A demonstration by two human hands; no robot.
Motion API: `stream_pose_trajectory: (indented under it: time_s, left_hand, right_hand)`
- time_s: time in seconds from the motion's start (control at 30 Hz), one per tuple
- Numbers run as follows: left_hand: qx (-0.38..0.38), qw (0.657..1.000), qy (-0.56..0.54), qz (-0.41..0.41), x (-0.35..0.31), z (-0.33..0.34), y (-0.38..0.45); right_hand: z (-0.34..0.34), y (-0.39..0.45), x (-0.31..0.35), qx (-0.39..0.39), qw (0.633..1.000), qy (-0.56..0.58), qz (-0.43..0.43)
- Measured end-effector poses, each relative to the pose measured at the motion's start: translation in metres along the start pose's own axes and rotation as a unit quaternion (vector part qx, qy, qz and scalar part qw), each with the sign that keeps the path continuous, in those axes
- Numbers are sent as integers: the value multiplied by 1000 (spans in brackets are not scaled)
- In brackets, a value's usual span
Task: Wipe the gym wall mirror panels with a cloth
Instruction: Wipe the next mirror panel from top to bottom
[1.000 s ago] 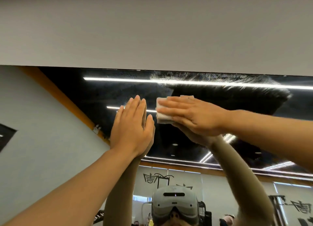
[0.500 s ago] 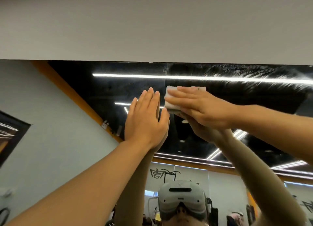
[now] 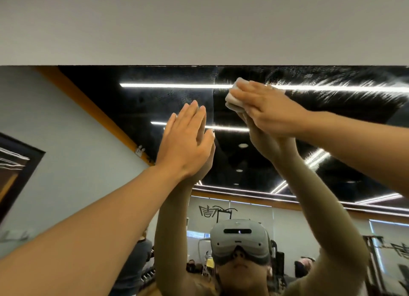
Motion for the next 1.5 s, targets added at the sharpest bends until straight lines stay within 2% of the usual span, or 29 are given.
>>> stream_pose_trajectory:
  time_s: [0.1, 0.27, 0.33, 0.4, 0.47, 0.57, 0.67, 0.73, 0.8, 0.9, 1.0, 1.07, 1.13, 1.23, 1.37, 1.43, 1.5]
  left_hand:
    - [14, 1000, -13, 8, 3, -1, 1]
    - [48, 998, -33, 15, 7, -4, 2]
    - [54, 998, -26, 16, 7, -4, 2]
    - [55, 998, -16, 16, 6, -3, 1]
    - [55, 998, -9, 16, 5, -3, 1]
    - [61, 998, -1, 16, 6, -5, 1]
    - [62, 998, 19, 9, 4, -7, 0]
    - [56, 998, 30, 2, 0, -8, -1]
    - [43, 998, 40, -2, -2, -7, -1]
    - [28, 998, 53, -3, -2, -4, -2]
    - [12, 998, 55, 1, -1, -4, -3]
    - [8, 998, 59, 0, -1, -2, -3]
    - [6, 998, 66, -5, -2, -2, -2]
    - [5, 997, 75, -10, -3, -3, -1]
    - [8, 997, 70, -16, -6, -7, -2]
    - [14, 997, 70, -15, -6, -8, -1]
    - [25, 997, 74, -11, -5, -8, -1]
  right_hand:
    - [34, -44, 22, 22, 1000, 10, 6]
    - [88, -145, 92, 152, 977, -37, -146]
    - [94, -154, 94, 186, 962, -76, -185]
    - [87, -142, 90, 196, 960, -57, -190]
    - [74, -117, 76, 165, 974, -39, -153]
    - [36, -71, 30, 53, 997, -29, -51]
    - [-1, -46, -11, -35, 997, -18, 61]
    - [-2, -50, -6, -70, 995, 9, 64]
    - [12, -77, 20, -77, 997, 7, 15]
    - [51, -152, 64, 39, 997, -13, -62]
    - [66, -213, 84, 158, 970, -75, -169]
    - [57, -216, 76, 180, 965, -76, -177]
    - [46, -200, 55, 151, 976, -45, -152]
    - [7, -159, 4, 44, 998, -21, -44]
    - [-47, -133, -49, -97, 991, 6, 96]
    - [-44, -143, -41, -121, 989, 14, 87]
    - [-26, -169, -22, -113, 990, 12, 78]
Point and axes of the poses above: each hand's wrist, its own y-axis towards the middle knuckle, its own z-axis out of the palm, x = y × z, the point moved 6 cm from there along y, towards the middle knuckle, and after that the axes turned 15 degrees about y, right-handed, at the moved point
